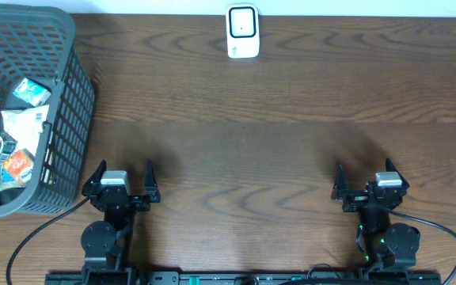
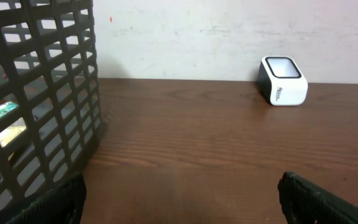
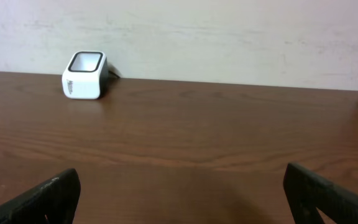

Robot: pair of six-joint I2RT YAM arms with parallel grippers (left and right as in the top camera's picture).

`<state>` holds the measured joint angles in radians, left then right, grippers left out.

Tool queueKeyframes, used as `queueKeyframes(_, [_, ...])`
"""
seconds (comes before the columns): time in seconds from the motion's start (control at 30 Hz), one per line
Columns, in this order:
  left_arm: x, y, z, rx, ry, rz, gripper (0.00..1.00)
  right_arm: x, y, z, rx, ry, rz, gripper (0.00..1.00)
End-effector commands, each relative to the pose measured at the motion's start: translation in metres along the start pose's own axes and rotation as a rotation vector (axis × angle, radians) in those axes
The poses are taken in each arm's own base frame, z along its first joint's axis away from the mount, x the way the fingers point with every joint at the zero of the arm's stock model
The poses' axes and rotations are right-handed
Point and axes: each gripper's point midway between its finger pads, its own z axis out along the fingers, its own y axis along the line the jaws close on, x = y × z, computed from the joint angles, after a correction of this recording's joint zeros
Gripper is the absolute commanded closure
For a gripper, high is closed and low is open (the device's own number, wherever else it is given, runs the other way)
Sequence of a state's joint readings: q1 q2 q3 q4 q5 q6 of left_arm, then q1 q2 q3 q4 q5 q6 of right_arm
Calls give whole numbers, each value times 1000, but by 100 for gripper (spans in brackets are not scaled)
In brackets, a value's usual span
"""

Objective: Scan the item barcode
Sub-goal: 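Move the left gripper up and over into the grey basket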

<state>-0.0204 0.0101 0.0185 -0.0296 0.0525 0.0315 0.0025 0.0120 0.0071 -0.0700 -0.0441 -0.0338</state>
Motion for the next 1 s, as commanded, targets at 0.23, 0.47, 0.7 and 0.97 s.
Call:
queueKeyframes(0.23, [16,5,1,-24,50,17,2,1,0,0,3,4,10,1])
queueKeyframes(0.47, [16,5,1,-25,50,17,2,1,0,0,3,4,10,1])
queueKeyframes(0.7, [16,5,1,-24,50,17,2,1,0,0,3,4,10,1])
queueKeyframes(0.97, [5,-49,-6,291,28,-131,2,1,0,0,3,4,10,1])
